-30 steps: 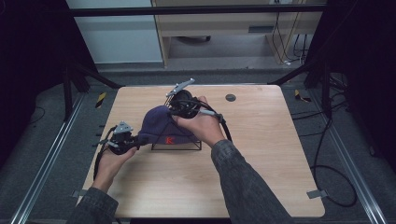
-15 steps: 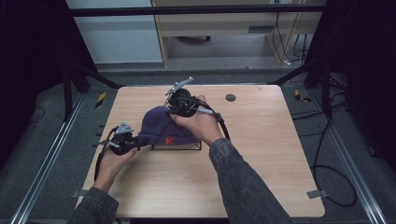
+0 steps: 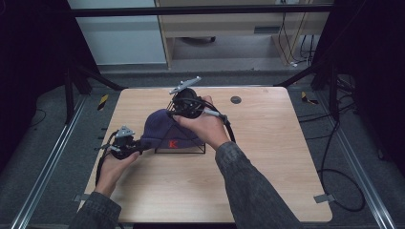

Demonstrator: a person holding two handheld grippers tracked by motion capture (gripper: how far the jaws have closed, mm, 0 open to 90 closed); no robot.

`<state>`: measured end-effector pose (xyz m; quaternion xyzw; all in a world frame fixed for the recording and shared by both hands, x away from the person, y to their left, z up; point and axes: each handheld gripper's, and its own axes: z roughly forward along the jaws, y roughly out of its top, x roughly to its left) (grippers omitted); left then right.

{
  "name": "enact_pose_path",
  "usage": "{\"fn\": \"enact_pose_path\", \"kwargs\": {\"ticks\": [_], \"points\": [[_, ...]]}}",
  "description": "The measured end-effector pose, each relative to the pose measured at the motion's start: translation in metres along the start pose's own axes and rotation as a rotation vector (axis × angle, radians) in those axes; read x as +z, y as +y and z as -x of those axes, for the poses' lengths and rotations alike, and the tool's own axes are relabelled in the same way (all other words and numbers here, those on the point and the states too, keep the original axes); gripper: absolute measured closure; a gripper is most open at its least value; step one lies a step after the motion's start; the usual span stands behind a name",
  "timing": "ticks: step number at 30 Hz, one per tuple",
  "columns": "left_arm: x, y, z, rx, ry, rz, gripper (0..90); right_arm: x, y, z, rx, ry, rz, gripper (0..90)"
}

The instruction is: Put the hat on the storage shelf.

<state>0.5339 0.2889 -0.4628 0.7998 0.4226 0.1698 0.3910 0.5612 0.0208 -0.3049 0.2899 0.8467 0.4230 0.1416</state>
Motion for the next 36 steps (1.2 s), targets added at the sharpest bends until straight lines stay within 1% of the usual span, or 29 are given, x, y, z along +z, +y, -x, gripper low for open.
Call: {"fn": "enact_pose_path", "kwargs": {"ticks": [2, 4, 7, 10, 11, 12, 14, 16, 17, 20, 22, 23, 24, 26, 28, 31, 32, 34, 35, 36], "points": [[-0.002, 0.000, 0.000, 0.016, 0.018, -0.002, 64.5, -0.004, 0.000, 0.001, -0.004, -0.011, 0.002, 62.2], [-0.003, -0.002, 0.000, -0.004, 0.013, 0.005, 64.1, -0.008, -0.001, 0.002, 0.008, -0.008, 0.013, 61.8], [-0.005, -0.003, 0.000, 0.007, 0.032, 0.001, 63.4, -0.011, -0.002, 0.003, 0.006, -0.013, 0.005, 60.6], [-0.009, -0.003, 0.001, 0.002, 0.034, 0.018, 62.1, -0.013, -0.005, 0.003, 0.017, -0.011, 0.012, 60.2], [-0.011, -0.003, 0.001, 0.005, 0.039, 0.025, 60.9, -0.014, -0.005, 0.003, 0.015, -0.013, 0.007, 59.7], [-0.012, -0.003, 0.001, 0.001, 0.045, 0.026, 58.7, -0.016, -0.005, 0.001, 0.012, -0.013, 0.013, 58.8], [-0.013, -0.004, 0.002, 0.002, 0.048, 0.021, 57.6, -0.017, -0.006, 0.000, 0.014, -0.006, 0.015, 57.5], [-0.013, -0.005, 0.003, 0.013, 0.069, 0.009, 55.7, -0.017, -0.007, -0.002, 0.004, -0.015, 0.005, 55.6], [-0.013, -0.005, 0.003, 0.023, 0.082, 0.006, 54.3, -0.018, -0.009, -0.003, 0.009, -0.012, 0.004, 54.3], [-0.013, -0.005, 0.003, 0.024, 0.109, -0.001, 47.6, -0.019, -0.012, -0.004, 0.013, -0.008, 0.002, 46.1], [-0.012, -0.006, 0.001, 0.015, 0.125, -0.008, 38.0, -0.020, -0.014, -0.004, 0.020, -0.011, -0.004, 35.8], [-0.012, -0.006, 0.000, 0.007, 0.134, -0.012, 34.4, -0.021, -0.014, -0.004, 0.027, -0.021, -0.003, 33.3], [-0.012, -0.006, -0.001, -0.004, 0.140, -0.013, 28.6, -0.022, -0.015, -0.004, 0.031, -0.027, 0.001, 29.8], [-0.012, -0.007, -0.003, -0.024, 0.140, -0.013, 20.8, -0.025, -0.015, -0.003, 0.034, -0.033, 0.008, 22.3], [-0.012, -0.007, -0.005, -0.031, 0.146, -0.014, 14.0, -0.030, -0.017, -0.002, 0.030, -0.048, 0.014, 17.1], [-0.013, -0.008, -0.006, -0.038, 0.143, -0.015, 9.0, -0.043, -0.023, 0.002, 0.039, -0.068, 0.034, 12.3], [-0.014, -0.009, -0.006, -0.033, 0.143, -0.013, 8.0, -0.049, -0.027, 0.004, 0.040, -0.079, 0.044, 11.6], [-0.014, -0.010, -0.006, -0.035, 0.146, -0.013, 6.8, -0.058, -0.036, 0.008, 0.050, -0.094, 0.059, 9.9], [-0.014, -0.011, -0.007, -0.031, 0.155, -0.021, 6.8, -0.063, -0.042, 0.012, 0.058, -0.099, 0.063, 9.1], [-0.014, -0.011, -0.007, -0.031, 0.155, -0.021, 6.7, -0.063, -0.042, 0.012, 0.058, -0.099, 0.063, 9.1]]}}
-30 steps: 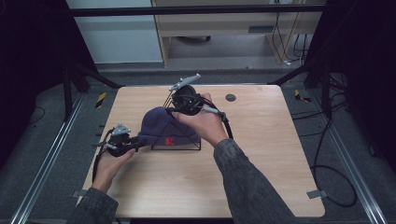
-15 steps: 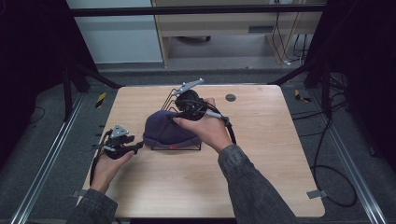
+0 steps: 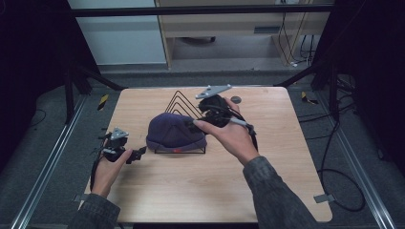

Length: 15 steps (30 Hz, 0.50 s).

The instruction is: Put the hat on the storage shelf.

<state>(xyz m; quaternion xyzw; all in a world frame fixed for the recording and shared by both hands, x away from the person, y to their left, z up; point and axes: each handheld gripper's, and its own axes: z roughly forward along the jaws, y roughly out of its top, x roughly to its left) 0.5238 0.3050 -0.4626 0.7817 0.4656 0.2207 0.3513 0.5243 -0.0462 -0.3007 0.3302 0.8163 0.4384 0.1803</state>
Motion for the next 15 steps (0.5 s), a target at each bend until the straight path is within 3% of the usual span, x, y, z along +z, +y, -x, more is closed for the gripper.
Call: {"fn": "enact_pose_path", "kwargs": {"ticks": [5, 11, 15], "points": [[-0.002, -0.001, -0.003, -0.007, 0.011, 0.010, 6.5, -0.029, -0.045, 0.025, 0.047, -0.044, 0.009, 8.0], [-0.004, -0.004, -0.005, -0.016, 0.017, 0.004, 6.5, -0.048, -0.098, 0.047, 0.112, -0.080, -0.011, 12.2], [-0.008, -0.007, -0.005, 0.002, 0.019, 0.001, 6.5, -0.058, -0.136, 0.060, 0.159, -0.111, -0.036, 12.7]]}}
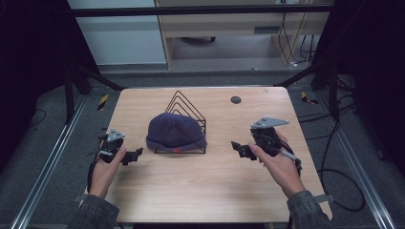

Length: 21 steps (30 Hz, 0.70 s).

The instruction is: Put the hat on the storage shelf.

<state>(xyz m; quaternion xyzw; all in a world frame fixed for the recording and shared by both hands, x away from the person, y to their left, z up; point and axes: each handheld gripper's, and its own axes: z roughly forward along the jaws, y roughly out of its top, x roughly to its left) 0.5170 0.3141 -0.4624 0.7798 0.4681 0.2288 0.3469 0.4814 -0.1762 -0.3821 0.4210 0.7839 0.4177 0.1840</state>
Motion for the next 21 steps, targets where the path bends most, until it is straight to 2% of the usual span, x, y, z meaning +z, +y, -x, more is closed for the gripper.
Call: {"fn": "enact_pose_path", "kwargs": {"ticks": [5, 11, 18, 21], "points": [[-0.001, -0.005, 0.002, 0.050, -0.009, -0.049, 6.3, -0.005, -0.038, 0.020, 0.086, -0.030, -0.014, 12.5], [0.000, -0.010, 0.006, 0.094, 0.005, -0.100, 5.8, -0.005, -0.077, 0.041, 0.093, -0.110, -0.072, 13.0], [0.001, -0.013, 0.004, 0.089, 0.017, -0.123, 5.8, 0.002, -0.108, 0.056, 0.138, -0.142, -0.109, 13.4], [0.003, -0.014, 0.005, 0.108, 0.022, -0.147, 5.8, 0.005, -0.117, 0.061, 0.158, -0.149, -0.110, 13.5]]}}
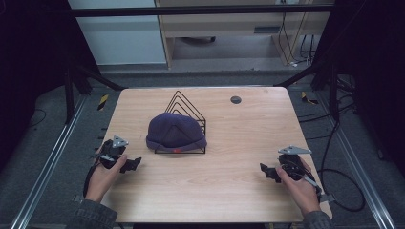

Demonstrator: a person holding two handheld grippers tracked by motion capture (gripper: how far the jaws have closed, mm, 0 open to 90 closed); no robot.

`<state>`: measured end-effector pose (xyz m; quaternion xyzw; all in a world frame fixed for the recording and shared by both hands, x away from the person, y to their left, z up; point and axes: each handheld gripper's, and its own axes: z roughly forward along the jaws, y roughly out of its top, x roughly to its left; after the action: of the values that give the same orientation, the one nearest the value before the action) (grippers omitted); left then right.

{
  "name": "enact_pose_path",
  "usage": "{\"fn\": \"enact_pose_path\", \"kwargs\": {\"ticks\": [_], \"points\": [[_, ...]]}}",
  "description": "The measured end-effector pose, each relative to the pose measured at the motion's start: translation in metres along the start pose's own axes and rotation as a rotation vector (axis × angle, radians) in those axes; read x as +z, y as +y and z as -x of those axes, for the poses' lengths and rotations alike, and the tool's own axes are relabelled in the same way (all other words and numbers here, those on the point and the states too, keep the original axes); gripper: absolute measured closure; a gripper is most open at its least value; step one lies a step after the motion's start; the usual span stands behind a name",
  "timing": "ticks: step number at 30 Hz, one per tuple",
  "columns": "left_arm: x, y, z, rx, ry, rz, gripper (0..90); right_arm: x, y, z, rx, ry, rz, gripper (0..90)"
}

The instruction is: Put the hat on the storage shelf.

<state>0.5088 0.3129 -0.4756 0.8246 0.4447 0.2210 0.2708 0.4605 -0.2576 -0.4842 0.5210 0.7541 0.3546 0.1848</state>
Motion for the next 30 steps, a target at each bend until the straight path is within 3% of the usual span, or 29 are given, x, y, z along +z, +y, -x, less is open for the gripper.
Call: {"fn": "enact_pose_path", "kwargs": {"ticks": [6, 14, 20, 30], "points": [[0.002, -0.001, 0.000, -0.002, -0.004, -0.016, 5.8, 0.007, -0.008, 0.002, 0.021, -0.003, -0.001, 13.5], [0.012, -0.006, 0.001, -0.011, -0.027, -0.087, 5.4, 0.015, -0.007, 0.004, 0.017, -0.014, 0.001, 13.1], [0.014, -0.007, 0.000, -0.027, -0.044, -0.091, 4.3, 0.019, -0.009, 0.005, 0.025, -0.010, -0.017, 12.7], [0.016, -0.008, 0.001, -0.036, -0.068, -0.091, 2.6, 0.022, -0.012, 0.000, 0.014, -0.034, 0.000, 9.8]]}}
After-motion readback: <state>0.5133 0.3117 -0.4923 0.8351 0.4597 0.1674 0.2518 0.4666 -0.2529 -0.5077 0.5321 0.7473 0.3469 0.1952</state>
